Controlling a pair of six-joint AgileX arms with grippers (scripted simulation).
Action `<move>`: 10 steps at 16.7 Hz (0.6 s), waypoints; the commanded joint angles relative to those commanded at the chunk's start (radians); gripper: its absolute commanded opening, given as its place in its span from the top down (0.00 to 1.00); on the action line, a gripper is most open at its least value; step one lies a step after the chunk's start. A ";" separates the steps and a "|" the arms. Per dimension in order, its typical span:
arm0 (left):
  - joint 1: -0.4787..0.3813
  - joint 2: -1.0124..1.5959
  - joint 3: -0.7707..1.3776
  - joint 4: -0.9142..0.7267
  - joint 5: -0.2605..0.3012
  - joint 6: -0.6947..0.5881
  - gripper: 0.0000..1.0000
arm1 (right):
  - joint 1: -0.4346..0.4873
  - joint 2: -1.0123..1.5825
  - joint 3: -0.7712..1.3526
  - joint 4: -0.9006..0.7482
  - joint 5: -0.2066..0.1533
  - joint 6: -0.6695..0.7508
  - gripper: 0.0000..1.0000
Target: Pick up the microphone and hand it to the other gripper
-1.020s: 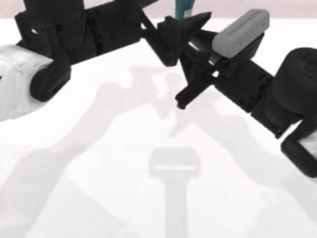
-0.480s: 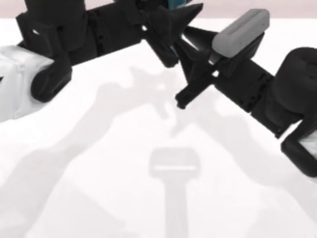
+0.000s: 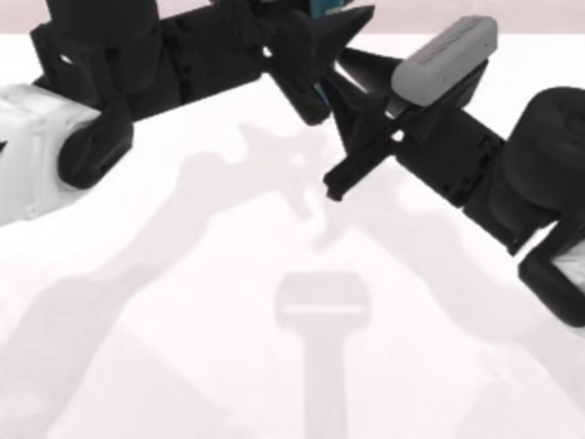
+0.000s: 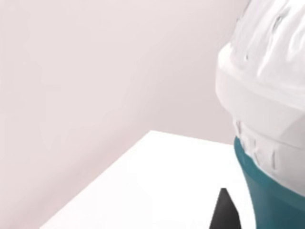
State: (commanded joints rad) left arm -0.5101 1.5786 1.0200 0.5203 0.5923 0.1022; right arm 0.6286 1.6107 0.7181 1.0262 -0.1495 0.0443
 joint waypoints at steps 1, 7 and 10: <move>0.000 0.000 0.000 0.000 0.000 0.000 1.00 | 0.000 0.000 0.000 0.000 0.000 0.000 0.92; 0.000 0.000 0.000 0.000 0.000 0.000 1.00 | 0.000 0.000 0.000 0.000 0.000 0.000 0.47; 0.000 0.000 0.000 0.000 0.000 0.000 1.00 | 0.000 0.000 0.000 0.000 0.000 0.000 0.25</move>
State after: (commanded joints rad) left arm -0.5101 1.5786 1.0200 0.5203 0.5923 0.1022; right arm 0.6286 1.6107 0.7181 1.0262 -0.1495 0.0443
